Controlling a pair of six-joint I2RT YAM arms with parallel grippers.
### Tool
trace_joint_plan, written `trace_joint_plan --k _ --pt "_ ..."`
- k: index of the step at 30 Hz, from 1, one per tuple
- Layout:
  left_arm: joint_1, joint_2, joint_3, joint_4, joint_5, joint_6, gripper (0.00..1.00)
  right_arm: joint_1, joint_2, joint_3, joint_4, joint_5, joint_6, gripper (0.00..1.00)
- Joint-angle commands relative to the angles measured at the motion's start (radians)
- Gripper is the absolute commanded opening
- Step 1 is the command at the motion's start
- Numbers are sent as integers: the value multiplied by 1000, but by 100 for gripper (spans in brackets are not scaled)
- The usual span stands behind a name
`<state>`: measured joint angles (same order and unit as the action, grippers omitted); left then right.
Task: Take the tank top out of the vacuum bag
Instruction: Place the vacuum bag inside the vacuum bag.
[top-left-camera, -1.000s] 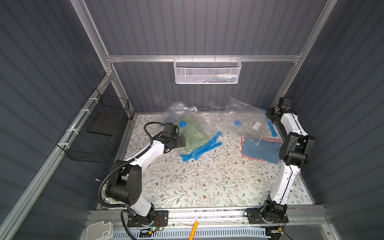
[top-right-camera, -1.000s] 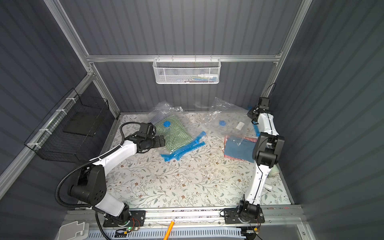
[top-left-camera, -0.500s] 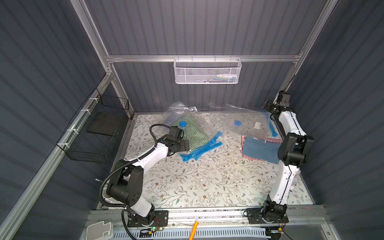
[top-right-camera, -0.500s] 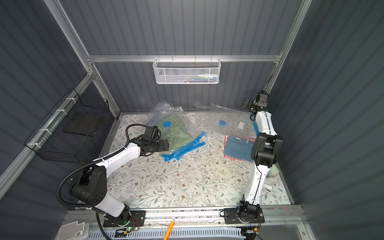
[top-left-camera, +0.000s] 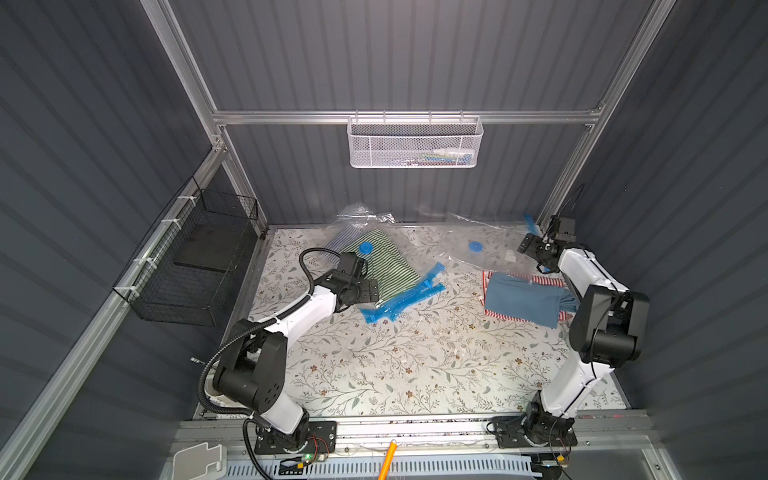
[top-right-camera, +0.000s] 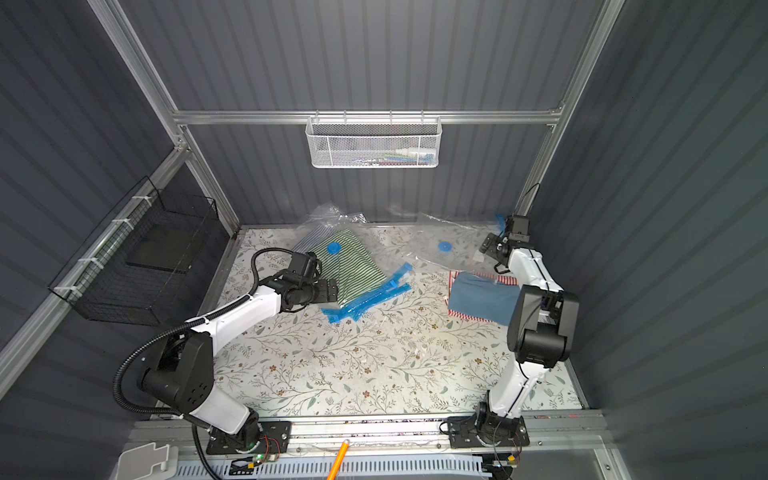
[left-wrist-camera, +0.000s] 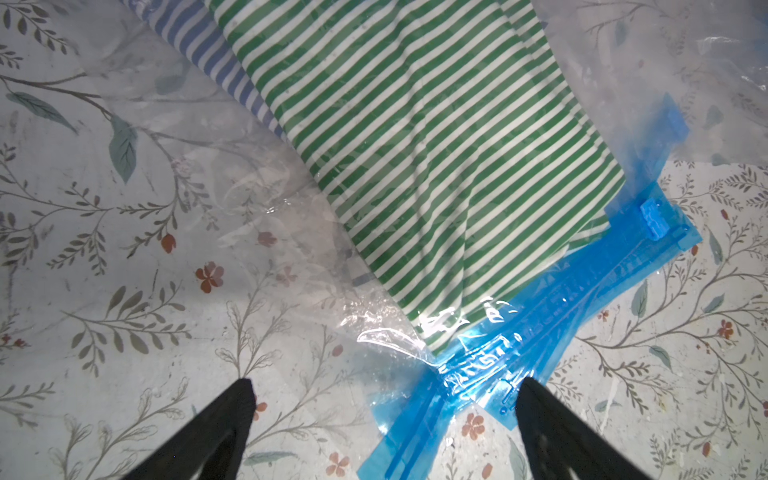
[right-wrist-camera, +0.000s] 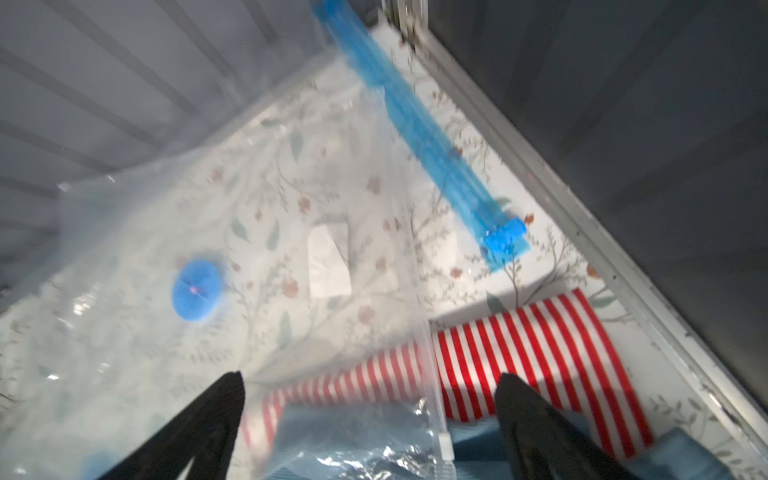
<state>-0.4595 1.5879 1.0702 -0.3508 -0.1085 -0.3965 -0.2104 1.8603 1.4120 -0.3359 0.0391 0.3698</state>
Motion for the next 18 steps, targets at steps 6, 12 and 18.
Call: trace_joint_plan --k 6,12,18 --pt "-7 -29 -14 24 9 -6 99 -4 54 -50 -43 -73 24 90" --pt "-7 -14 -5 15 12 1 99 -5 116 2 -16 -83 22 74" --pt "-7 -23 0 4 9 8 100 -12 241 177 -120 -93 9 51"
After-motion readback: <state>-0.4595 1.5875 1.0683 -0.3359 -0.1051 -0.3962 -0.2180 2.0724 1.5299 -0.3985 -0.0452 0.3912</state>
